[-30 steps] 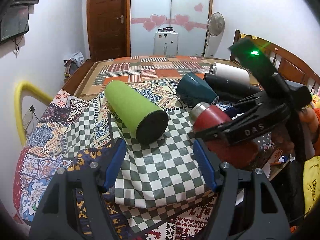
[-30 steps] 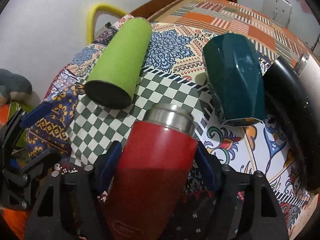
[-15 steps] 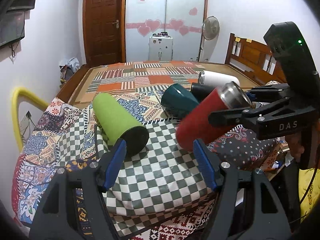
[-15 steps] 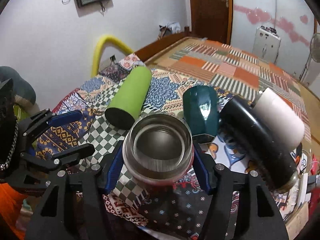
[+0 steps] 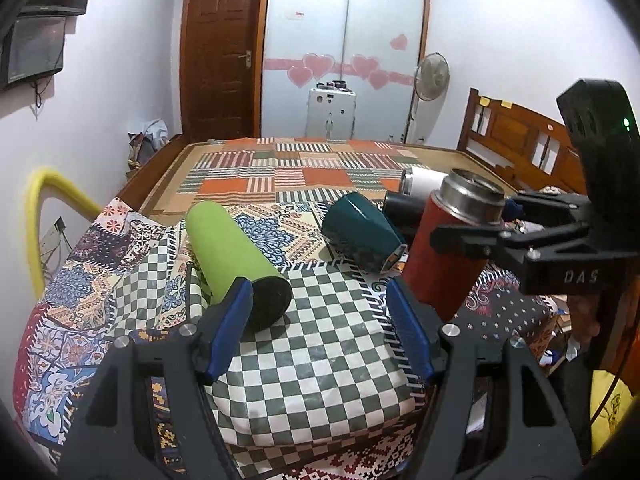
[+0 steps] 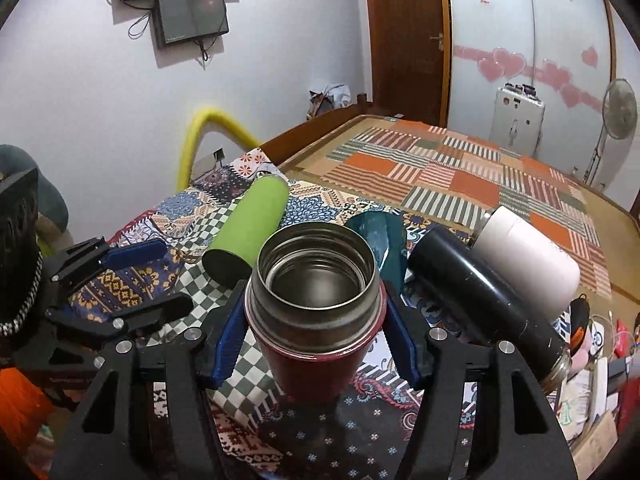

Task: Flip cup upright
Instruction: 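Lift and rotate the red bottle with the right tool, open end up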

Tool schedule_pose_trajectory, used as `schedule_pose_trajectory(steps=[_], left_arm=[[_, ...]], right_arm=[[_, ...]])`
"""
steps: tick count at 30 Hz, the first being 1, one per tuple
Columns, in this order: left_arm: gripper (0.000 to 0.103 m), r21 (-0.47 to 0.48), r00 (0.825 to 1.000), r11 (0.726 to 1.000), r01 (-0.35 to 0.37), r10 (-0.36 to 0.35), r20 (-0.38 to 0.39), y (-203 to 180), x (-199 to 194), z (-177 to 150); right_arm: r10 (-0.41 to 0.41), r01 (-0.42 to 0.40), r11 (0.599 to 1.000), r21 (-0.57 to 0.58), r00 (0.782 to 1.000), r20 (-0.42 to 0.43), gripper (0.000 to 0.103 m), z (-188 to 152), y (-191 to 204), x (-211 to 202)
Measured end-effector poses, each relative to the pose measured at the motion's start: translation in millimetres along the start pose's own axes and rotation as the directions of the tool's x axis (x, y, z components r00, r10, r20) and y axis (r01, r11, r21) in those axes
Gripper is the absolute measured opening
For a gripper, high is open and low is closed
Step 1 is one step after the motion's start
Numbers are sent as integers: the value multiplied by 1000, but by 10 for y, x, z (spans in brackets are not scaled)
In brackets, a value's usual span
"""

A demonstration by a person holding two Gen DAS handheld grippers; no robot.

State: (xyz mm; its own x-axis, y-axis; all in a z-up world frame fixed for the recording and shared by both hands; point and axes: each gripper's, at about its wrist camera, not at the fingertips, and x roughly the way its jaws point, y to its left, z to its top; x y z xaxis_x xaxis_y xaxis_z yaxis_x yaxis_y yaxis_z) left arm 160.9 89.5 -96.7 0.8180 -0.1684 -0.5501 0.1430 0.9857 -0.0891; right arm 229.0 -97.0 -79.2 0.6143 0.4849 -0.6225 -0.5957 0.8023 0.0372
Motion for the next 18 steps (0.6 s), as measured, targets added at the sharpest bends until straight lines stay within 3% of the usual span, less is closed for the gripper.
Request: schedule_pose_trajectory(steps=[12,18], left_arm=[[69,-24,999,999,-22,22,26,44,3,-27],[74,-23,999,999,-24,25,36,19,-15,-42]], right_arm=[[-3,2,1000,-16,999,-42,59,-135,-23,182],[-39,39,997,-73,999,2,59,-204,103,145]])
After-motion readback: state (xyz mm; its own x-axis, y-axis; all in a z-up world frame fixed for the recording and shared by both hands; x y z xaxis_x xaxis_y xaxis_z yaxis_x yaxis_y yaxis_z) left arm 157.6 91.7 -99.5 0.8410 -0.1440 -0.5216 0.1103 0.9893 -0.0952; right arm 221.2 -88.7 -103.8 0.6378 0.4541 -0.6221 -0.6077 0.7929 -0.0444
